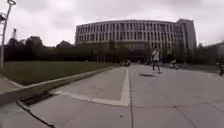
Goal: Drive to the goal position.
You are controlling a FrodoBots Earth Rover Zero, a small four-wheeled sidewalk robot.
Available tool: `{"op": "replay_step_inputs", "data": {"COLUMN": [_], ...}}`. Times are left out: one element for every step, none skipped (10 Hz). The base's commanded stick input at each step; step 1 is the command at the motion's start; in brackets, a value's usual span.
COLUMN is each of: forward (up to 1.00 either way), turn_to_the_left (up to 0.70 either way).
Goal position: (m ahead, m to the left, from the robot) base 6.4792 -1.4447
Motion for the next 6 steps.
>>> {"op": "replay_step_inputs", "data": {"forward": [0.7,0.7,0.7,0.7,0.7,0.7], "turn_to_the_left": [-0.35,-0.35,-0.35,-0.07,0.0,0.0]}}
